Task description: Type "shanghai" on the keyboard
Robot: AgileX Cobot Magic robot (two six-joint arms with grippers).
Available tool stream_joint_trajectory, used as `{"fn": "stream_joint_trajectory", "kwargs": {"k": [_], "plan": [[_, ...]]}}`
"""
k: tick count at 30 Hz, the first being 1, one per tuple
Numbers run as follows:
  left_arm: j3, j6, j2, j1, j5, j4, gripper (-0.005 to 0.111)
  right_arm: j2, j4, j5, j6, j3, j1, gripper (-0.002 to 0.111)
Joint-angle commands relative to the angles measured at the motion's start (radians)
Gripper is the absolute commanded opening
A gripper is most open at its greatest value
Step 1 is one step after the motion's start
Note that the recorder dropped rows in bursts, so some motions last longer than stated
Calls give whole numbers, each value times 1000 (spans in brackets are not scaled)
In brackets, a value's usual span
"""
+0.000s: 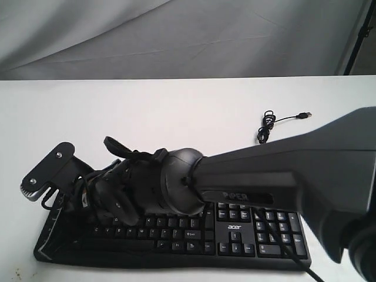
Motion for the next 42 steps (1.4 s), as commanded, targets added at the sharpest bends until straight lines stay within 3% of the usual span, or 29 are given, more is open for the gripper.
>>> {"fn": "stream_joint_trajectory", "kwargs": {"k": [1,42], "plan": [[4,-3,-3,-4,-3,1,0,9,-11,-10,-3,-8,0,0],[4,-3,-3,-4,-3,1,0,44,-7,-42,-3,-8,0,0]]}}
